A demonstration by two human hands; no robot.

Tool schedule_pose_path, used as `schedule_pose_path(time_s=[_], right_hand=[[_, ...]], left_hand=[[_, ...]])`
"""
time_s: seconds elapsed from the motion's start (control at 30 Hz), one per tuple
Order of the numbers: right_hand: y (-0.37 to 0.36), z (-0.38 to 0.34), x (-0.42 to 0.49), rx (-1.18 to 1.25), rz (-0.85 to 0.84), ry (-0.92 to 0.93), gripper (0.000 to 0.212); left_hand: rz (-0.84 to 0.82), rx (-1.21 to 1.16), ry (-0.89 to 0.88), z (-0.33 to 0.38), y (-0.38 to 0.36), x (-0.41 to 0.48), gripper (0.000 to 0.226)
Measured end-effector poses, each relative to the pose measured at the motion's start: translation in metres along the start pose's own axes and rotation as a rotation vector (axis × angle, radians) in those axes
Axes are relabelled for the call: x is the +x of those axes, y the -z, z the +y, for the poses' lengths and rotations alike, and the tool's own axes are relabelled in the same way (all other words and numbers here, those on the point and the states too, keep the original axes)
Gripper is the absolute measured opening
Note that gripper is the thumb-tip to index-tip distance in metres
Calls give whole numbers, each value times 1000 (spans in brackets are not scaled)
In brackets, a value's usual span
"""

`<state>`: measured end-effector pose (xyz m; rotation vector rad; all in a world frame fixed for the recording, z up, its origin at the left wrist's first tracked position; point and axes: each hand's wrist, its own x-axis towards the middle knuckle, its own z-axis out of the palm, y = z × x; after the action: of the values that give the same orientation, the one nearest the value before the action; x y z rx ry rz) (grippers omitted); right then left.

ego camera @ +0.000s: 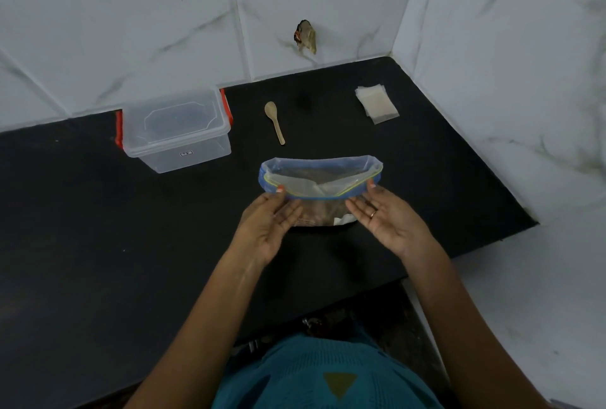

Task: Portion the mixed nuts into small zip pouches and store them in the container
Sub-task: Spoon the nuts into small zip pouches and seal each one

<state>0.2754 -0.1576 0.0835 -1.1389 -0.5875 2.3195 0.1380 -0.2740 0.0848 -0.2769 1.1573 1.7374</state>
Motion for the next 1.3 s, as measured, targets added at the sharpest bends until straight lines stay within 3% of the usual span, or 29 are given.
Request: schedule_pose_path(time_s=[0.17,0.33,0.4,0.5,0.63,0.7,0.8,0.93,1.1,1.3], right_hand=[[5,2,6,177,-88,-23,10],[-8,13,6,280,-53,-42,14],[-7,6,4,300,-38,-58,20],[3,-9,-1,82,-38,-43,26],[8,-13,-6,-664,121,83,21],[9,-14,-7,-972,250,212,20],[9,-18,-3,-1347,402,406,30],[-3,-24,3,-1413,308,582,25],[-7,-29,5,-1487,334,630,15],[-9,-52,1,-1496,295,652,16]], left_hand=[[-127,-183,-16,0,2,1,16],[-155,-367,-24,-11,3,6,17],[-166,-349,-5,-6,6,5,32],[-158,-92,40,9,16,3,45],[-59,555,52,28,21,-4,24],[26,830,-48,33,23,-5,28],[198,1174,-382,36,27,2,42],[151,1393,-621,34,16,4,30],[225,1416,-733,35,5,1,18],[155,1410,-797,53,2,-1,14]])
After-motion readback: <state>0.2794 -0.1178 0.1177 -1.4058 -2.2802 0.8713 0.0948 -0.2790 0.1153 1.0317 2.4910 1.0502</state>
